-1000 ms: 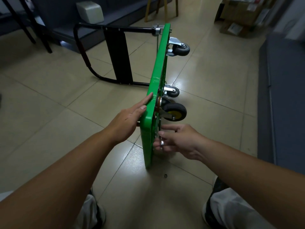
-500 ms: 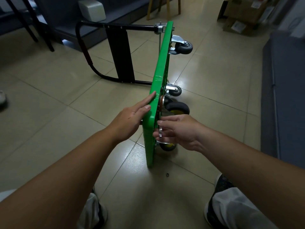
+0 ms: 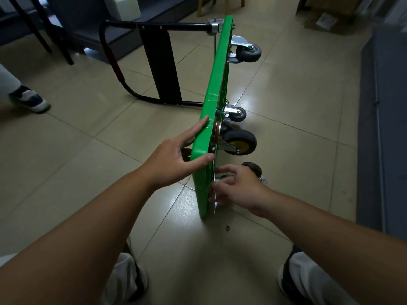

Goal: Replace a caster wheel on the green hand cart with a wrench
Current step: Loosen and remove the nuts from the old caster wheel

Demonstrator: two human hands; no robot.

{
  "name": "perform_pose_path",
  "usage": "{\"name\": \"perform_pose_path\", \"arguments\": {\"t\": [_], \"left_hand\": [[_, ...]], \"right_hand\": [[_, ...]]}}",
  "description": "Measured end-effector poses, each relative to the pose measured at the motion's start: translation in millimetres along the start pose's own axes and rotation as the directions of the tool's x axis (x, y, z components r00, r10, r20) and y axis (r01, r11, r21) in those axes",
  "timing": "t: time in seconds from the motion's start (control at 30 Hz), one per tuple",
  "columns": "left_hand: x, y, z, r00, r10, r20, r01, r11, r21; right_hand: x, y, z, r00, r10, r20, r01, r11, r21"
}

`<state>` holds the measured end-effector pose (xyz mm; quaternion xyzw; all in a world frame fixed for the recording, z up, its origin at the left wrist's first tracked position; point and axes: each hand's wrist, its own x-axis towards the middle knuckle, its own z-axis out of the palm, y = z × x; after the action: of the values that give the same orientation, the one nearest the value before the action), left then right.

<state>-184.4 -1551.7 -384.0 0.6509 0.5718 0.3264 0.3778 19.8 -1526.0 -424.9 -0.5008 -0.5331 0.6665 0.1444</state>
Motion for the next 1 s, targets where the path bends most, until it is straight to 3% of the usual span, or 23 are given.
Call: {"name": "perform_pose_path", "arguments": {"t": [0.27,0.6,0.67,0.77,0.9,1.0], "left_hand": [[-1.6,0.2,-0.8,1.0,-0.005,0.01,0.005,1.0,-0.006],[-2.1,1.6,0.2,1.0,-0.007,0.014,0.007,0.999,0.046],[-3.2,1.8,2.4,1.0,-0.003,-0.003,0.003,0.997,0.072],[-6.2,3.7,8.4,0.999,0.001,-0.053,0.009,0.983,0.184],[-3.8,0.9,15.0,0.993,0.032,-0.113,0.011,0.934,0.357],[-4.3,2.1,16.4,0.99,0.056,-0.13,0.002,0.913,0.408]], "right_hand": [[47.9,37.6,-2.7,0.979,-0.186,-0.082,0.129,0.881,-0.454],[63.3,84.7,-16.8,0.893,-0.428,-0.135,0.287,0.776,-0.561],[51.7,115.9,-27.1,0.896,-0.399,-0.192,0.222,0.781,-0.584],[40.8,167.3,-47.6,0.935,-0.228,-0.273,0.005,0.776,-0.631],[59.7,207.7,-63.7,0.973,0.037,-0.229,-0.196,0.661,-0.725],[76.1,228.6,-60.3,0.961,0.14,-0.238,-0.274,0.604,-0.748]]}}
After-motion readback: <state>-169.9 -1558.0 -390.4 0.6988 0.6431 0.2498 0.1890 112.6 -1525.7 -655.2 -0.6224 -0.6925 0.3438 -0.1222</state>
